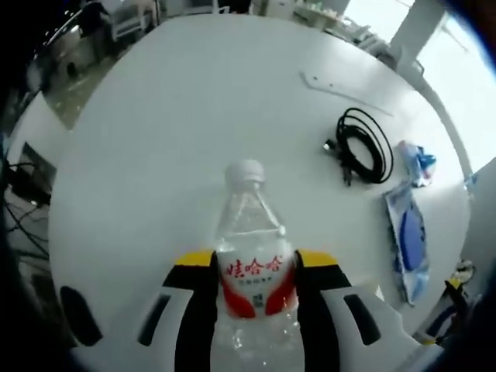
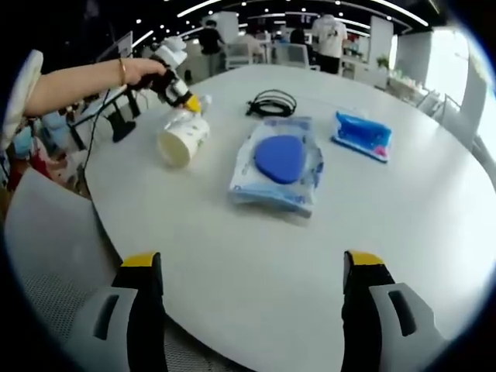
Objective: Arrange the tabletop items into an orderly group along one side of the table until the central work area is clear of visible clutter.
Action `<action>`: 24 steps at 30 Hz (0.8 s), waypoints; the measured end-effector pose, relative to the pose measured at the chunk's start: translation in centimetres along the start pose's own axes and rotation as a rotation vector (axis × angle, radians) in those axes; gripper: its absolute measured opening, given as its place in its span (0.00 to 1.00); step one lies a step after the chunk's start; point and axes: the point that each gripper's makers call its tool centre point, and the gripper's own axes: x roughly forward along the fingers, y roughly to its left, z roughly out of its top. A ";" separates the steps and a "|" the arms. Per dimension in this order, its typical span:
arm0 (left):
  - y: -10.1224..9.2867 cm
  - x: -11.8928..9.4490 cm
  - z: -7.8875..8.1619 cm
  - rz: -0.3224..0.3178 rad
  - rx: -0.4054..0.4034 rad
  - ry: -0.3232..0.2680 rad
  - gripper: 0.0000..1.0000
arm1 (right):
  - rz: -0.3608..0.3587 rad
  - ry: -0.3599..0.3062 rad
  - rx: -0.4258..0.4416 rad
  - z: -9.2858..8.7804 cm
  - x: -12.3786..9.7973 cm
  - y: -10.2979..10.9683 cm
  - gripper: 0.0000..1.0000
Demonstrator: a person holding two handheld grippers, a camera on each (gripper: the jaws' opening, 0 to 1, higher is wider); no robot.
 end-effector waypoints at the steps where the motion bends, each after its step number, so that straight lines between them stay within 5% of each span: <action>1: -0.1 -0.1 -0.1 0.001 0.004 -0.001 0.35 | 0.000 0.000 -0.003 0.0 0.0 0.0 0.95; 9: 0.5 -0.8 -0.2 -0.021 -0.017 -0.068 0.34 | -0.005 0.001 -0.008 -0.1 0.0 0.1 0.94; 24: 1.7 -5.2 2.7 -0.021 -0.028 -0.293 0.33 | -0.003 0.000 -0.017 0.1 0.0 0.5 0.94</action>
